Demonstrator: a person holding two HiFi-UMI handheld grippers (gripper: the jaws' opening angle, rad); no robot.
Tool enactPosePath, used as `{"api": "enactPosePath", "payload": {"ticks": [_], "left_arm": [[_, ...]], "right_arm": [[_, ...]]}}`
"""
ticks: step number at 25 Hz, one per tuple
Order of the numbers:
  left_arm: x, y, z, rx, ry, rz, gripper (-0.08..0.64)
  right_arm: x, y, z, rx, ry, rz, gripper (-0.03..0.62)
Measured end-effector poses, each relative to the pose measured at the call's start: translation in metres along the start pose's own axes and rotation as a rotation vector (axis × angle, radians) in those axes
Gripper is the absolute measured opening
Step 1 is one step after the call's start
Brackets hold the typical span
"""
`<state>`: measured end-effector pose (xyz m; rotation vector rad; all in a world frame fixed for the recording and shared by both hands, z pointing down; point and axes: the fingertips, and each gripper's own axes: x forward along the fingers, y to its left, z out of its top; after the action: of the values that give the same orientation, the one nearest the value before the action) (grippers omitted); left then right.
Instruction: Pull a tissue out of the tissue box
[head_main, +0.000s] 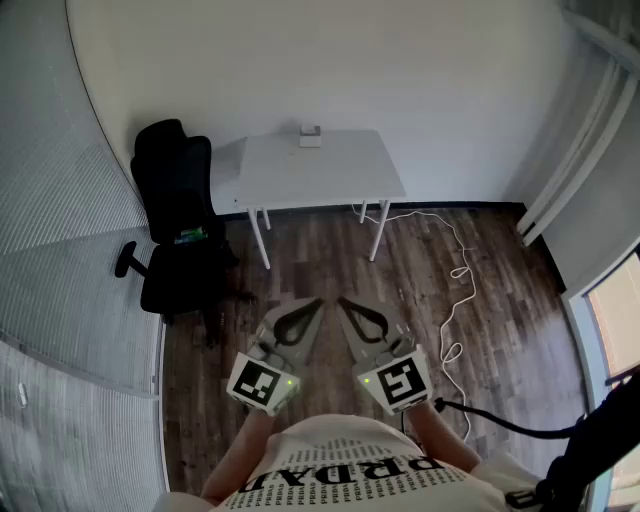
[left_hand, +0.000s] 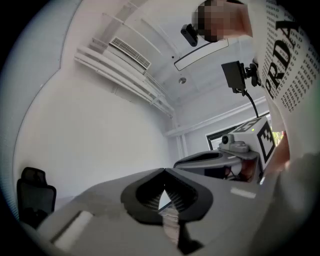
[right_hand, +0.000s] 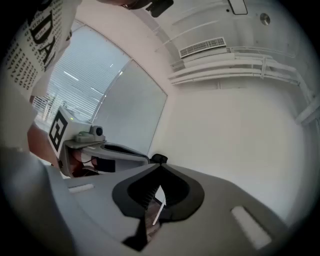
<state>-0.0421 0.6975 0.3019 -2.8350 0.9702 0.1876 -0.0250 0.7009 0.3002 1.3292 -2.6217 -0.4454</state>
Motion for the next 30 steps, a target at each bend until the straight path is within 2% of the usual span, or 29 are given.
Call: {"api": "enactPosePath", "payload": {"ticks": [22,30], "left_arm": [[-0.005,0.019,-0.004,-0.024,-0.003,0.017,0.002],[-0.02,0.014,-0.006,-0.042,0.0,0.014,0.002]], "right_arm": [[0.02,0.004,-0.006,0.028,0.015,0.002,0.008],[0.016,0.018,-0.005,0.029,0.028,0.006,0.008]]}}
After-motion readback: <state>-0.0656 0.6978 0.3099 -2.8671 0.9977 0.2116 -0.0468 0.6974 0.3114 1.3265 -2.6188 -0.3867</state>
